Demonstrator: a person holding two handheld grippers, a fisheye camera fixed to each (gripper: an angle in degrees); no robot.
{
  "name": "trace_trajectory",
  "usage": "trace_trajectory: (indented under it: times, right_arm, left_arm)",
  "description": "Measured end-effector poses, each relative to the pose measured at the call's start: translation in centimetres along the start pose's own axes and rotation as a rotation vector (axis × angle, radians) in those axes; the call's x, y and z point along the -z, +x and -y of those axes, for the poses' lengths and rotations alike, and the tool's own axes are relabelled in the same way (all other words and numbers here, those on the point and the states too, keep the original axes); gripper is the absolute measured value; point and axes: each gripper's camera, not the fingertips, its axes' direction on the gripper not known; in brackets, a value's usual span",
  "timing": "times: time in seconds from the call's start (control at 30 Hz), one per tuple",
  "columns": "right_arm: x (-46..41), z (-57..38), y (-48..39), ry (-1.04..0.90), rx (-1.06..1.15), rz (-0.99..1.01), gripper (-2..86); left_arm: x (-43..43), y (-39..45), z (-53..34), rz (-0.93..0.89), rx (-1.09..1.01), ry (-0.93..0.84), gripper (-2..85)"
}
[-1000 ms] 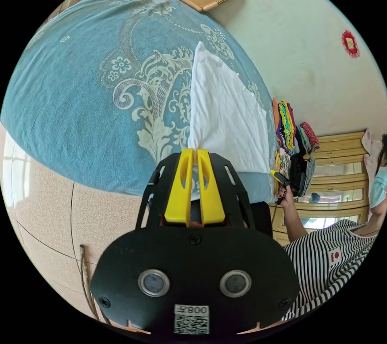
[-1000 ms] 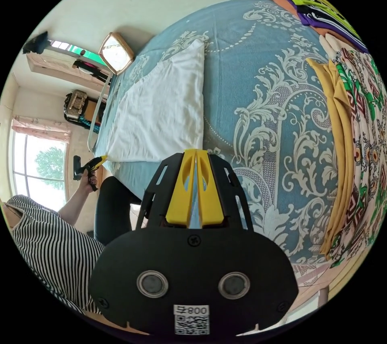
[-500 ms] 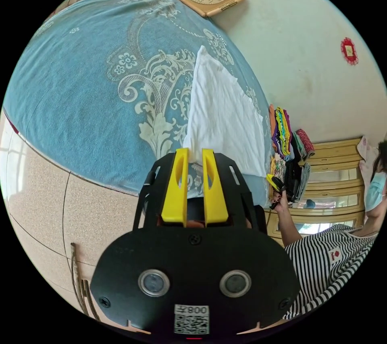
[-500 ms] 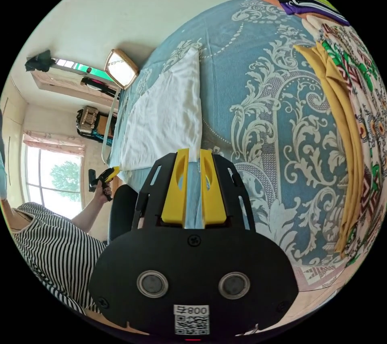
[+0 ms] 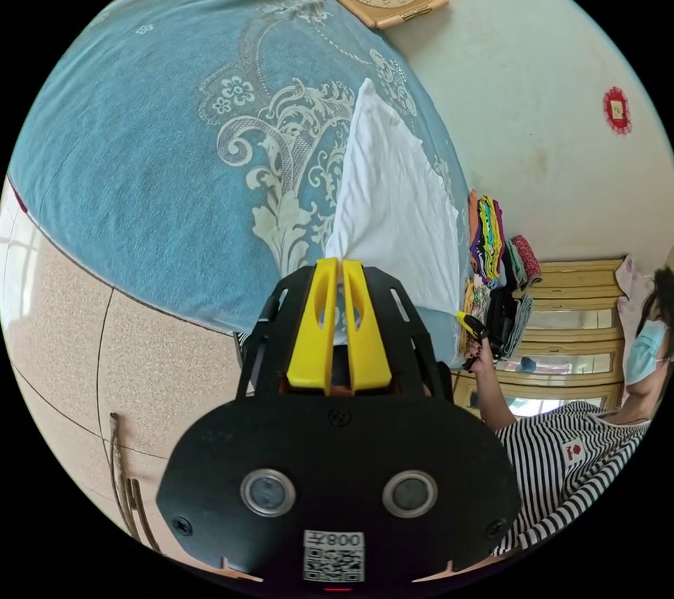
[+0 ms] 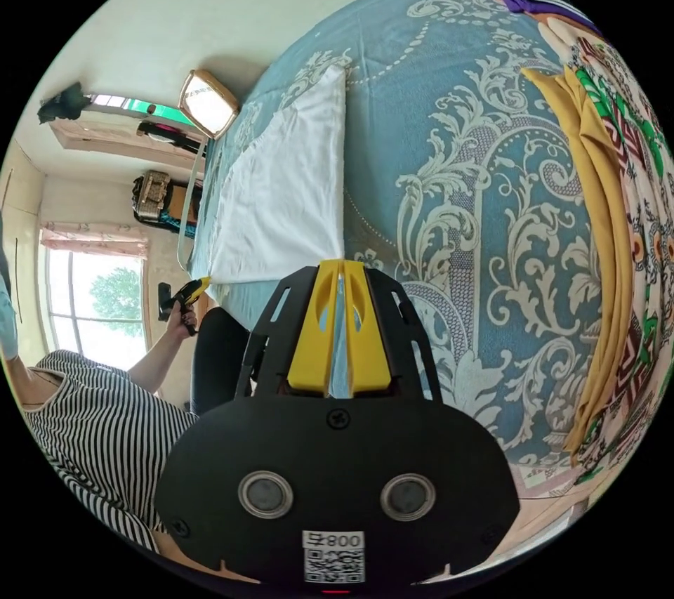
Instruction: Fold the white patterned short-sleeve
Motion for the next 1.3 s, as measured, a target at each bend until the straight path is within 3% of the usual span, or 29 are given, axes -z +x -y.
trace_trajectory:
  times: [0.2,0.33,0.47,0.57,0.77,0.97,1.3]
  right_arm:
    - [1.4,-1.5,1.4,0.129,-0.065,-0.008,0.2]
    - [0.5,-1.6,-1.0,0.155,0.045,-0.013,0.1]
    - [-4.4,0.2,-1.5,-0.024,0.091,-0.152,0.1]
    - [-4.4,0.7,-0.4,0.005,0.048,-0.056,0.2]
    - [-2.5,-1.0,0.9,0.097,-0.013,-0.112,2.0]
    - [-4.8,0.3,2.5,0.067,-0.053,-0.026,5.5]
    - [-6.4,2.9,3.5,0.121,-0.060,0.206,1.5]
  left_arm:
    - [4.8,3.5,-0.5,0.062,0.014,0.075,1.0]
    - [8.0,8.4,-0.3,0.101,-0.038,0.141,0.6]
    - [6.6,14.8,1.9,0.066,-0.149,0.053,0.6]
    - [5.0,19.9,3.6,-0.020,-0.230,-0.015,1.2]
    - [0.4,32.4,5.9,-0.101,-0.491,-0.196,5.7]
    - [-4.1,45.4,5.9,-0.098,-0.749,-0.353,7.5]
    - [-7.5,63.5,3.8,-0.010,-1.103,-0.402,8.5]
